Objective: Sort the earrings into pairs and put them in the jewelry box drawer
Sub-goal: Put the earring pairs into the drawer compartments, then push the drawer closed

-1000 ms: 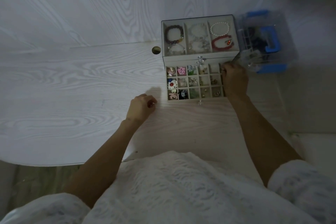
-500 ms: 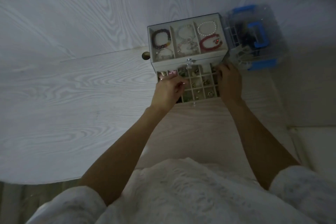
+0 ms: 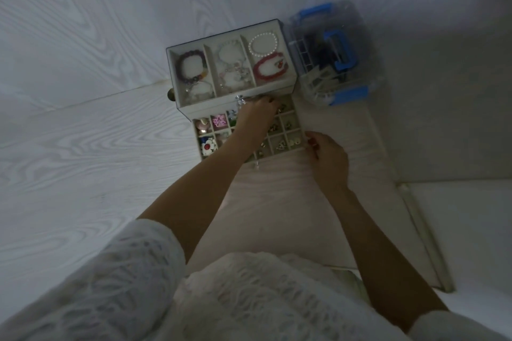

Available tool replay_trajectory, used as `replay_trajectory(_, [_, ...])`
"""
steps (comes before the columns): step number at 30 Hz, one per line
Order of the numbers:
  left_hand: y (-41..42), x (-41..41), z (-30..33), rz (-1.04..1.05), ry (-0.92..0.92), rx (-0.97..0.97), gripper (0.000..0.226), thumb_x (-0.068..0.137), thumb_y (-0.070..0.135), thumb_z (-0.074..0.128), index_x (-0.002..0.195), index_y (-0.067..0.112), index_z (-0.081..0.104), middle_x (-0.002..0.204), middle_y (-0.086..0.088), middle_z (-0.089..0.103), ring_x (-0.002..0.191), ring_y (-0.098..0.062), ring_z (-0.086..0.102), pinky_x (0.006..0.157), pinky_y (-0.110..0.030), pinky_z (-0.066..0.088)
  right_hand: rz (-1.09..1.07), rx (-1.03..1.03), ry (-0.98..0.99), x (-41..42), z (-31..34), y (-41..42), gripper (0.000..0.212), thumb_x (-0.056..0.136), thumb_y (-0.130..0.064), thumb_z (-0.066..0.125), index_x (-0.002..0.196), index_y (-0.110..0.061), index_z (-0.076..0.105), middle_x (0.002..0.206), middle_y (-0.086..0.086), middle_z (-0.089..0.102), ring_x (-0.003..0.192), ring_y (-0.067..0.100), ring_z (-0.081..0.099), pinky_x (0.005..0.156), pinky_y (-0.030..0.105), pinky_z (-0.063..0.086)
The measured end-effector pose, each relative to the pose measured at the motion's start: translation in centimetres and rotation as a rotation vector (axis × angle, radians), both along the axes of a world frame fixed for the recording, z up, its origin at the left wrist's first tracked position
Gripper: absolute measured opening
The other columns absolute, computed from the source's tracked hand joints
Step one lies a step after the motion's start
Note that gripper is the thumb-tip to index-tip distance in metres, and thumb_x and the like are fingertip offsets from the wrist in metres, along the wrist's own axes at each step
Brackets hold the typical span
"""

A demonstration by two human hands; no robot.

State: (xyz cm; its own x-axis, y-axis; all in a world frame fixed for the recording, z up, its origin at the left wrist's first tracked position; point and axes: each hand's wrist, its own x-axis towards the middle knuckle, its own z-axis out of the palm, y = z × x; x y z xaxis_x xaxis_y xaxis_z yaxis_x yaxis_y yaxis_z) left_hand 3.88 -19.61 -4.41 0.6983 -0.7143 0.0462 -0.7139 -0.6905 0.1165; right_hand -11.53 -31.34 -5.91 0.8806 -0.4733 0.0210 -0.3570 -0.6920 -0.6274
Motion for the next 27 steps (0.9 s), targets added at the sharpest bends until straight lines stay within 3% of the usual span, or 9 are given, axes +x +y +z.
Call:
replay_trajectory(7, [0.7, -0.2, 0.1, -0.028, -0.017, -0.026, 0.020, 0.064, 0.002, 0.078, 0.081, 0.009, 0.070, 0.064, -0.010, 0.069, 0.049, -0.028, 0.064, 0.040, -0.033, 0.050, -0.010, 0.027, -0.023, -0.2, -0.4, 0.2, 0.025, 0.091, -0.014, 0.055, 0.115, -0.011, 0.061, 0.102, 0.014, 0.066, 0.084, 0.028, 0.063, 0.069, 0.031, 0.047])
replay_trajectory(9, [1.1, -0.6, 0.0, -0.057, -0.003, -0.057, 0.007, 0.076, 0.007, 0.070, 0.083, 0.005, 0.070, 0.074, -0.015, 0.070, 0.062, -0.033, 0.067, 0.046, -0.038, 0.053, -0.003, 0.021, -0.025, -0.2, -0.4, 0.1, 0.024, 0.091, -0.015, 0.055, 0.115, -0.011, 0.061, 0.102, 0.014, 0.066, 0.084, 0.027, 0.063, 0.069, 0.032, 0.048])
replay_trajectory(12, [1.5, -1.8, 0.5, -0.072, -0.048, -0.126, 0.017, 0.086, 0.017, 0.056, 0.085, 0.006, 0.069, 0.086, -0.013, 0.072, 0.084, -0.031, 0.066, 0.059, -0.040, 0.057, 0.000, 0.028, -0.020, -0.1, -0.3, 0.1, 0.025, 0.091, -0.016, 0.055, 0.116, -0.011, 0.060, 0.103, 0.013, 0.066, 0.085, 0.026, 0.063, 0.071, 0.031, 0.047])
replay_trajectory(16, [4.0, -5.8, 3.2, -0.103, -0.057, -0.309, 0.026, 0.091, 0.028, 0.048, 0.097, 0.013, 0.068, 0.090, -0.004, 0.072, 0.087, -0.021, 0.062, 0.079, -0.033, 0.052, 0.025, 0.063, -0.031, -0.7, -0.2, 0.2, 0.031, 0.090, -0.014, 0.056, 0.121, -0.011, 0.056, 0.102, 0.012, 0.065, 0.086, 0.023, 0.061, 0.074, 0.028, 0.046])
replay_trajectory(19, [9.1, -8.3, 2.8, 0.138, 0.024, -0.291, 0.033, 0.085, 0.039, 0.057, 0.111, 0.018, 0.062, 0.106, -0.003, 0.066, 0.100, -0.021, 0.057, 0.086, -0.033, 0.043, 0.024, 0.050, -0.009, -1.4, -0.3, 0.6, 0.032, 0.088, -0.015, 0.059, 0.120, -0.009, 0.056, 0.105, 0.012, 0.063, 0.091, 0.025, 0.060, 0.075, 0.031, 0.047])
replay_trajectory(22, [13.4, -10.0, 0.7, 0.511, 0.164, -0.286, 0.064, 0.072, 0.039, 0.073, 0.125, 0.014, 0.049, 0.119, -0.010, 0.055, 0.107, -0.026, 0.050, 0.090, -0.035, 0.040, -0.034, 0.038, 0.005, -1.4, 0.0, 1.2, 0.032, 0.087, -0.018, 0.061, 0.118, -0.010, 0.056, 0.106, 0.012, 0.062, 0.091, 0.026, 0.060, 0.074, 0.034, 0.047])
replay_trajectory(24, [14.4, -10.9, -0.2, 0.642, 0.264, -0.355, 0.080, 0.066, 0.032, 0.080, 0.132, 0.009, 0.041, 0.123, -0.014, 0.051, 0.108, -0.028, 0.050, 0.092, -0.038, 0.043, -0.068, 0.051, 0.020, -1.0, 0.3, 1.5, 0.031, 0.087, -0.020, 0.062, 0.115, -0.010, 0.055, 0.108, 0.013, 0.061, 0.090, 0.026, 0.060, 0.072, 0.033, 0.045])
replay_trajectory(27, [14.4, -10.6, -0.5, 0.817, 0.483, -0.505, 0.072, 0.068, 0.024, 0.079, 0.130, 0.013, 0.044, 0.119, -0.009, 0.055, 0.101, -0.022, 0.057, 0.086, -0.041, 0.051, -0.082, 0.034, 0.046, -0.5, 0.5, 1.6, 0.031, 0.087, -0.023, 0.061, 0.114, -0.009, 0.054, 0.111, 0.013, 0.060, 0.091, 0.028, 0.060, 0.073, 0.035, 0.045])
